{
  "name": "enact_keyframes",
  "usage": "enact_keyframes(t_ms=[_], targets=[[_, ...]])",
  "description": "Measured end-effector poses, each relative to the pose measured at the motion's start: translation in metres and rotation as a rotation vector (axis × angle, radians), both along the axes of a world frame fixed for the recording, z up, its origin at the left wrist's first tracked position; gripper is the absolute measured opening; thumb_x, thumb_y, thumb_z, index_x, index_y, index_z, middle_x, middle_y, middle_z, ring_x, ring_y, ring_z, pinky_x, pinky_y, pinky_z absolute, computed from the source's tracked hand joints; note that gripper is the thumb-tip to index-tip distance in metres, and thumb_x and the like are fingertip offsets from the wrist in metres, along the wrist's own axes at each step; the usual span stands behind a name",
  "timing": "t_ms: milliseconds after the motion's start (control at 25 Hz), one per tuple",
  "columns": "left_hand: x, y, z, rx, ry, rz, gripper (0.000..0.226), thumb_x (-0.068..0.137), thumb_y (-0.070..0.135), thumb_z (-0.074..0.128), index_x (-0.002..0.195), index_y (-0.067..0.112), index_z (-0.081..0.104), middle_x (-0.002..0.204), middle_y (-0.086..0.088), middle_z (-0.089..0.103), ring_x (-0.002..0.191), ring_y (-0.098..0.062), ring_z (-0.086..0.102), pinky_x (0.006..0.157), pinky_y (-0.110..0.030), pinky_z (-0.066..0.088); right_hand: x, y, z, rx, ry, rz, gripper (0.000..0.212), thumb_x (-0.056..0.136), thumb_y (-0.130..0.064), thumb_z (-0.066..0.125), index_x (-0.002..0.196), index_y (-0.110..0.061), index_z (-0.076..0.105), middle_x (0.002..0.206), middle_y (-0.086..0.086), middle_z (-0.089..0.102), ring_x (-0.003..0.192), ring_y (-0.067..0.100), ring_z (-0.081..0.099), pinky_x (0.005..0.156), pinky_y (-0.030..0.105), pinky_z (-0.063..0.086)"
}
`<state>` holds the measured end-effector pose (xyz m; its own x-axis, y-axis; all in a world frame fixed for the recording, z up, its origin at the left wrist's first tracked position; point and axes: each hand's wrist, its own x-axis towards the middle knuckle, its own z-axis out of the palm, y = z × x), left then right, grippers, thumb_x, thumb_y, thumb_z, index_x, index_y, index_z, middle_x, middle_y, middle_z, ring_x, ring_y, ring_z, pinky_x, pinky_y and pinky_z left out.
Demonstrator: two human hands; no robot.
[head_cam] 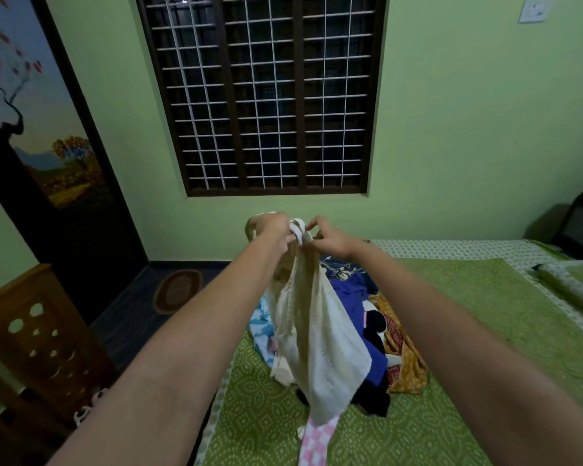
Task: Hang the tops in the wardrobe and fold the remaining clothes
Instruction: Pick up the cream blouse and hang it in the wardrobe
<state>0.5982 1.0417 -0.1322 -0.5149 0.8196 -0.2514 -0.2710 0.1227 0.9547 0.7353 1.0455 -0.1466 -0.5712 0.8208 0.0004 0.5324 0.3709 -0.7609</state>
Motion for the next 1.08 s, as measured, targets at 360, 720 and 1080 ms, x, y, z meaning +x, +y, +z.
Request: enact_keyframes(t_ms=[360, 720, 1080], targets=[[-0.011, -0.04, 0.017, -0.17, 1.507, 0.091, 0.037, 0.093, 0.031, 0.046, 0.063, 0.014, 0.058, 0.066, 0.002, 0.055, 0.079, -0.022, 0.063, 0.064, -0.029, 0.045, -0.005, 0.0, 0.003, 0.361, -0.189, -0.283, 0.04, 0.086, 0.008, 0.035, 0.107, -0.004, 0.066, 0.11, 0.018, 0.064, 0.101, 0.035, 0.058, 0.082, 0.035, 0.047], [-0.008, -0.036, -0.04, 0.117, 1.109, -0.598, 0.038, 0.089, 0.011, 0.057, 0.127, 0.013, 0.05, 0.11, -0.011, 0.062, 0.1, -0.028, 0.059, 0.083, -0.036, 0.049, -0.023, -0.009, 0.016, 0.391, -0.1, -0.291, 0.03, 0.077, 0.004, 0.04, 0.07, -0.019, 0.059, 0.081, 0.004, 0.062, 0.079, 0.025, 0.057, 0.064, 0.028, 0.043], [-0.009, -0.039, -0.024, 0.098, 1.444, -0.331, 0.019, 0.092, 0.012, 0.041, 0.075, 0.007, 0.047, 0.086, -0.02, 0.06, 0.081, -0.035, 0.057, 0.065, -0.037, 0.043, 0.012, -0.008, -0.017, 0.489, -0.673, -0.325, 0.032, 0.092, 0.003, 0.037, 0.111, -0.01, 0.059, 0.108, 0.013, 0.062, 0.097, 0.031, 0.062, 0.07, 0.038, 0.048]])
